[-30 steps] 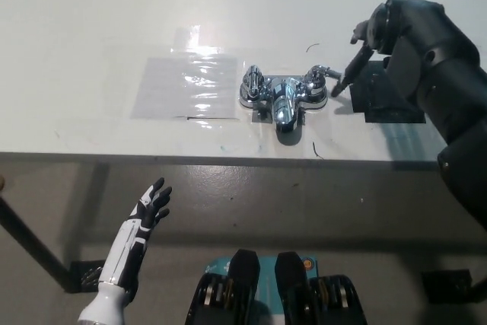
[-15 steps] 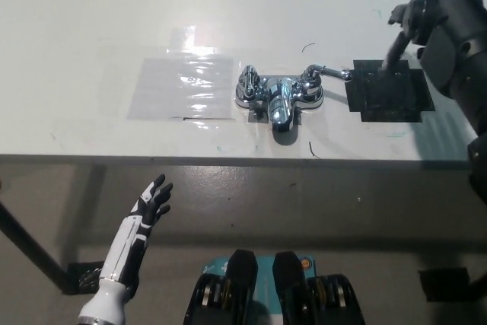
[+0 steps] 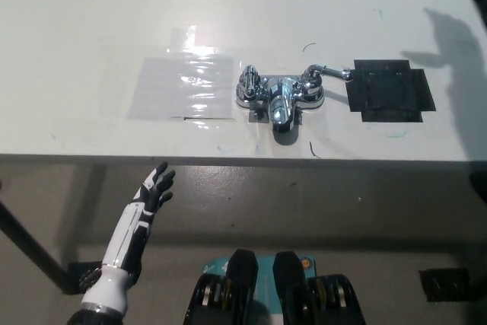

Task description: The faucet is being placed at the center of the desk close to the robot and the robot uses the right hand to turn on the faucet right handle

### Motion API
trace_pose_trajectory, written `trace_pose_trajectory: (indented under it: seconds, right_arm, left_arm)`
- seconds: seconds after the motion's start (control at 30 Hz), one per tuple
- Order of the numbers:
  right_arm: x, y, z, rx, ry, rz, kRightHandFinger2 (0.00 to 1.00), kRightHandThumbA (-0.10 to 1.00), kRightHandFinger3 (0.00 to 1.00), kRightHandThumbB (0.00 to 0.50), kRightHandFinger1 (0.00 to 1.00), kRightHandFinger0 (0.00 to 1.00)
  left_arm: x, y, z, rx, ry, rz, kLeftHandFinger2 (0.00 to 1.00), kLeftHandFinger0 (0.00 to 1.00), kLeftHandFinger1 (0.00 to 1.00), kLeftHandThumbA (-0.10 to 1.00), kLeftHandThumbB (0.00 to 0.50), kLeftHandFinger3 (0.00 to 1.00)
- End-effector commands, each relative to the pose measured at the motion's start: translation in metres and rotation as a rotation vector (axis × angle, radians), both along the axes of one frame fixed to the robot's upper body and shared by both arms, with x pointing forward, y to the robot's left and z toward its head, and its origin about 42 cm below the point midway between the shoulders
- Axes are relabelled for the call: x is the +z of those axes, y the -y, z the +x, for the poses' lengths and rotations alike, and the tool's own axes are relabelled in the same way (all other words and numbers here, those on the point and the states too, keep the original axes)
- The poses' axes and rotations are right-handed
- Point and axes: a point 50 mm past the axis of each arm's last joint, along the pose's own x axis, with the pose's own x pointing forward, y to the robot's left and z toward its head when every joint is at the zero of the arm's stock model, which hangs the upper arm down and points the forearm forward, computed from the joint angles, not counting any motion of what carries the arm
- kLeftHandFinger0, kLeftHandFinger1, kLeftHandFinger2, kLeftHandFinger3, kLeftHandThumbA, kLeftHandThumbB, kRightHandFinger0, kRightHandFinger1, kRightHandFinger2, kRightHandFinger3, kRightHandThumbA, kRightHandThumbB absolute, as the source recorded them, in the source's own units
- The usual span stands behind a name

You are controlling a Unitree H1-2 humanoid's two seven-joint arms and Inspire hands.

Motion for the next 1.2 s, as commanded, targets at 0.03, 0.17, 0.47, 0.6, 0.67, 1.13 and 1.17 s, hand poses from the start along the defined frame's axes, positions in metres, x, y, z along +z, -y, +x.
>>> trace_pose_trajectory:
  seconds: [0.03, 0.17, 0.47, 0.6, 0.67, 1.13, 1.17]
  right_arm:
    - [0.166, 0.042, -0.125, 0.106, 0.806, 0.322, 1.00, 0.92, 1.00, 0.133, 1.00, 1.00]
    - [0.166, 0.049, -0.186, 0.197, 0.990, 0.352, 1.00, 0.93, 1.00, 0.131, 1.00, 1.00]
    - [0.106, 0.045, -0.314, 0.408, 1.268, 0.391, 1.00, 0.97, 1.00, 0.106, 1.00, 1.00]
    - [0.056, 0.015, -0.373, 0.533, 1.393, 0.380, 1.00, 0.89, 1.00, 0.097, 1.00, 1.00]
    - [0.045, 0.008, -0.375, 0.578, 1.417, 0.411, 1.00, 0.87, 1.00, 0.111, 1.00, 1.00]
    - [0.009, -0.003, -0.388, 0.812, 1.478, 0.598, 1.00, 1.00, 1.00, 0.148, 1.00, 1.00]
    - [0.006, -0.004, -0.388, 0.821, 1.471, 0.616, 1.00, 1.00, 1.00, 0.150, 1.00, 1.00]
  left_arm:
    - [0.029, -0.004, 0.027, 0.007, 0.102, -0.016, 1.00, 1.00, 1.00, 1.00, 0.038, 1.00]
    - [0.030, -0.005, 0.030, 0.011, 0.104, -0.007, 1.00, 1.00, 1.00, 1.00, 0.045, 1.00]
    - [0.040, -0.004, 0.045, 0.004, 0.121, -0.005, 1.00, 1.00, 1.00, 1.00, 0.061, 1.00]
    - [0.040, -0.002, 0.051, -0.002, 0.115, -0.021, 1.00, 1.00, 1.00, 1.00, 0.071, 1.00]
    - [0.038, -0.006, 0.051, 0.001, 0.109, -0.021, 1.00, 1.00, 1.00, 1.00, 0.063, 1.00]
    - [0.033, 0.001, 0.057, -0.001, 0.086, -0.017, 1.00, 1.00, 1.00, 1.00, 0.069, 1.00]
    - [0.033, 0.001, 0.056, -0.003, 0.087, -0.018, 1.00, 1.00, 1.00, 1.00, 0.068, 1.00]
